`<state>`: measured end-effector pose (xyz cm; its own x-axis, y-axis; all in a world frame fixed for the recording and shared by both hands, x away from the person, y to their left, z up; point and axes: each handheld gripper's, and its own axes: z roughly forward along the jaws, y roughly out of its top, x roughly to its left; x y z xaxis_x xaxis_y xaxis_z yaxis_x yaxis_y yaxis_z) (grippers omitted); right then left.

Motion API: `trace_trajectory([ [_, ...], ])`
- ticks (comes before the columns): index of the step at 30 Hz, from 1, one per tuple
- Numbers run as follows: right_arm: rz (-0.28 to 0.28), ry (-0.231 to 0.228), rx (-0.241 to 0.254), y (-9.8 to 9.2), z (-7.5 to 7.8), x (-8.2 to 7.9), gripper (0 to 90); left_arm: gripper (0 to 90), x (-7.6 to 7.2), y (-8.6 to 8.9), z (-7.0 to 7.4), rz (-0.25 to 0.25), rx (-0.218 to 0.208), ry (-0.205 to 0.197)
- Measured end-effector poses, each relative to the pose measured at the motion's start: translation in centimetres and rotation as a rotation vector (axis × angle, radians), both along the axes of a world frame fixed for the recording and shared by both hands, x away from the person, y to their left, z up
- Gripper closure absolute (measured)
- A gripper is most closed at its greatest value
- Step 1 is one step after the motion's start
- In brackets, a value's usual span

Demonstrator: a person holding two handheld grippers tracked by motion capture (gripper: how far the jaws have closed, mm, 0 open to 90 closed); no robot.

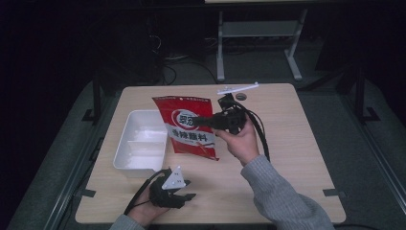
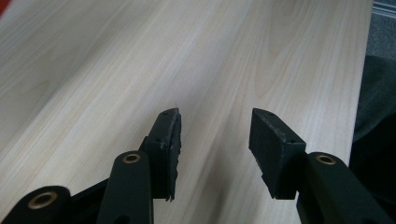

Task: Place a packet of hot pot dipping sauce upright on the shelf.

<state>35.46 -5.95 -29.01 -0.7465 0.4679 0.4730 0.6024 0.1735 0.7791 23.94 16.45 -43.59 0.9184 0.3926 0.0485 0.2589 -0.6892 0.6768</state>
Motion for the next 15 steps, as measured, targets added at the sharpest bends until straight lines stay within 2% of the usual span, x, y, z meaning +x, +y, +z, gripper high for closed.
trace_trajectory([
  [7,0.029,-0.010,0.017,3.0,0.2,0.1,89.3,52.1,-0.3,0.8,0.2,0.000,-0.008,-0.001],
  [15,0.045,-0.027,0.024,6.4,0.3,0.4,89.3,51.7,-0.6,1.7,0.0,0.011,0.004,-0.005],
])
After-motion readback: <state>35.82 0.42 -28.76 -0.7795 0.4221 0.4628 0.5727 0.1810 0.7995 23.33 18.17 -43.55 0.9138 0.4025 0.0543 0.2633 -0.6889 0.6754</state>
